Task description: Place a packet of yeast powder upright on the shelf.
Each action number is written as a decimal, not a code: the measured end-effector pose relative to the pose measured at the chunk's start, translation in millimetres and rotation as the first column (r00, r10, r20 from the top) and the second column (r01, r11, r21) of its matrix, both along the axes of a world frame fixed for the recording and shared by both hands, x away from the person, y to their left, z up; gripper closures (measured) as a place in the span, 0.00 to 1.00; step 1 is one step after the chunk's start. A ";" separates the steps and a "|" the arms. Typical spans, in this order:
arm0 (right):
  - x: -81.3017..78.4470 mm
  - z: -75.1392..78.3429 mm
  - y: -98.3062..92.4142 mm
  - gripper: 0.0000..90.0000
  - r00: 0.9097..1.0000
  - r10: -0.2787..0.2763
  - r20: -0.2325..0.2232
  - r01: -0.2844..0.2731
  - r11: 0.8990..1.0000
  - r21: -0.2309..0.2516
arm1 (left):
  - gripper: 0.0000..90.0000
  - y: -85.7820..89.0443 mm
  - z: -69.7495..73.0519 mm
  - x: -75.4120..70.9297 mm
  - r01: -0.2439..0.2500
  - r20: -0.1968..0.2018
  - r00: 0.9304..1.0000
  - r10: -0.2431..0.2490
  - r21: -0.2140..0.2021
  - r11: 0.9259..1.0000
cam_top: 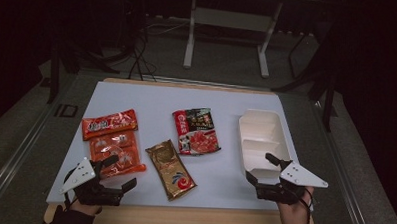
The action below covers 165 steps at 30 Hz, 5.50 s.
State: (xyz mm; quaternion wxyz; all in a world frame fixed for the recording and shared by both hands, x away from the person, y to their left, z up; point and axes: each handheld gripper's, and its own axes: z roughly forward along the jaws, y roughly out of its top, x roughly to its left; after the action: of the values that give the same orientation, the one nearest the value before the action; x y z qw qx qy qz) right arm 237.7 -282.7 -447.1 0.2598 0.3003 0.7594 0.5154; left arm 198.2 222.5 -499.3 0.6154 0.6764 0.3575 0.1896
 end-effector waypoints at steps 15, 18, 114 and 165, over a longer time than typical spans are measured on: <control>-7.8 8.5 0.5 0.14 0.999 0.039 0.028 -0.040 0.999 0.019 | 0.00 -9.3 17.1 -3.3 0.080 -0.061 0.995 -0.076 0.068 0.994; -8.9 9.4 2.0 0.13 0.999 0.034 0.009 -0.034 0.999 0.038 | 0.00 -11.4 23.6 -3.8 0.087 -0.061 0.995 -0.084 0.051 0.995; -10.5 7.7 11.0 0.13 0.997 0.082 -0.016 -0.081 0.996 0.042 | 0.98 -60.4 -33.9 159.3 0.230 -0.584 0.812 0.016 0.344 0.910; -7.9 38.5 21.7 0.12 0.984 0.179 -0.003 -0.177 0.974 0.139 | 1.00 -93.4 76.8 90.7 0.298 -0.260 0.939 -0.227 0.279 0.913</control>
State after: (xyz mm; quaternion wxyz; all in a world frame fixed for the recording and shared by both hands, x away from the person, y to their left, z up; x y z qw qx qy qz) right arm 229.9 -261.0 -408.6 0.1851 0.2522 0.7476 0.5858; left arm 289.0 129.1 -422.5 0.4762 0.8245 0.2944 0.0824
